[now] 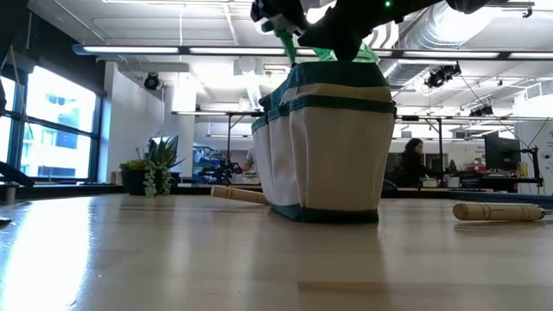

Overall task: Pick & Place Garden tools in Gardening bag
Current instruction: Put the green spray bottle into the light brown gardening bag

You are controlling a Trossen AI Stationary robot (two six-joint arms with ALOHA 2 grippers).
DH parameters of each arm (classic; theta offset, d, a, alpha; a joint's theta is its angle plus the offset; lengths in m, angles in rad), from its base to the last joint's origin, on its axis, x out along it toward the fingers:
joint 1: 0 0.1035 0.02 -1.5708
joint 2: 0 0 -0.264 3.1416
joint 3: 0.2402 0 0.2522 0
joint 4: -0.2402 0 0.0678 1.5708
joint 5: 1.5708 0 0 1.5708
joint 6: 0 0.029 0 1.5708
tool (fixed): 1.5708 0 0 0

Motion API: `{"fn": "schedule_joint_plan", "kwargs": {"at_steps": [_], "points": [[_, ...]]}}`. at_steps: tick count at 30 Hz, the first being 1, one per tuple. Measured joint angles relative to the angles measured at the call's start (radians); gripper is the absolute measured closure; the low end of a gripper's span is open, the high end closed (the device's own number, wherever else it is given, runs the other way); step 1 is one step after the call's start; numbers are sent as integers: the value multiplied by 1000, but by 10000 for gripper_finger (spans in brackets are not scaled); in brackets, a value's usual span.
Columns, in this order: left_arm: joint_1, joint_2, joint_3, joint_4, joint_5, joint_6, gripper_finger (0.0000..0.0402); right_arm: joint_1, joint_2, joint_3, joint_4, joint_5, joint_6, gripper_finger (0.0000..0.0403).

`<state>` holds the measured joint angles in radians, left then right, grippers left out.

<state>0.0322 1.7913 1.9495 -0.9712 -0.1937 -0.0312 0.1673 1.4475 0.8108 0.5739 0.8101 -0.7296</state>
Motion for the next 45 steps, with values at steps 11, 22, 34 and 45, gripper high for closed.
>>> {"fn": "schedule_joint_plan", "kwargs": {"at_steps": [11,22,34,45], "points": [[0,-3,0,-3,-10,2,320,-4,0,2,-42,23,6,252],[0,-4,-1,-2,-9,5,320,-6,0,2,-50,47,4,260],[1,-4,-2,-1,10,20,313,-6,0,3,-102,70,49,264],[-1,-10,-1,-35,53,20,232,-8,1,-4,-144,96,56,265]]}}
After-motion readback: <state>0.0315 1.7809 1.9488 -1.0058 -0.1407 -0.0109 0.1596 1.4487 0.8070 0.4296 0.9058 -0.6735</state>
